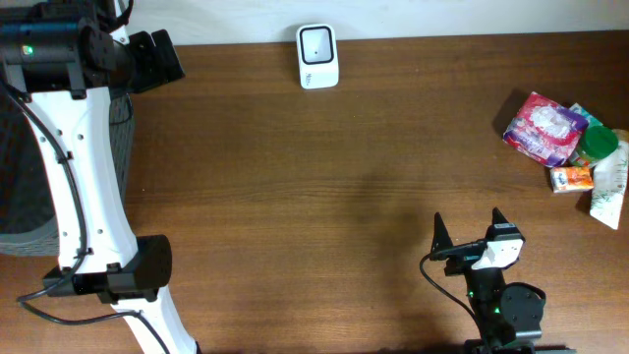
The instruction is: Scan the item barcode
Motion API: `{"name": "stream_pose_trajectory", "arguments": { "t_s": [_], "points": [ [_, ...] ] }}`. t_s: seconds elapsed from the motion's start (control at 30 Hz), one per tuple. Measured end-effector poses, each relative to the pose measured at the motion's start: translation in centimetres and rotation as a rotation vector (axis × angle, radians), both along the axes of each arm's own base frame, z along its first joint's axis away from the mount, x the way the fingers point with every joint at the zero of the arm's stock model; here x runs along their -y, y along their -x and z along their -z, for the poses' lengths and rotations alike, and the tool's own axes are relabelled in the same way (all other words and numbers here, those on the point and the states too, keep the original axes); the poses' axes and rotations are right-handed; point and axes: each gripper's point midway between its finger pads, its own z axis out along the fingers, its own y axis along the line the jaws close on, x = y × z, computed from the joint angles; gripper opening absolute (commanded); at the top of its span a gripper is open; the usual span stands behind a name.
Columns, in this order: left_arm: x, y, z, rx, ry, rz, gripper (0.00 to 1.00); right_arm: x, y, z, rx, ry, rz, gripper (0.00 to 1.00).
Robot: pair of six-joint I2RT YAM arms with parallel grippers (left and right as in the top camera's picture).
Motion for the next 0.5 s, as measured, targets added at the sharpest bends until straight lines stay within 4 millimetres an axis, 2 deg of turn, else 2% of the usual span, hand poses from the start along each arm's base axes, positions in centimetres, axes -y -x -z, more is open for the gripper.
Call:
{"name": "stream_pose_trajectory", "arguments": {
  "t_s": [0.5],
  "points": [
    [0.00,0.00,0.00,0.000,0.000,0.000,0.99,0.18,-0.01,0.07,0.000,0.032,0.008,0.99]
  ]
}}
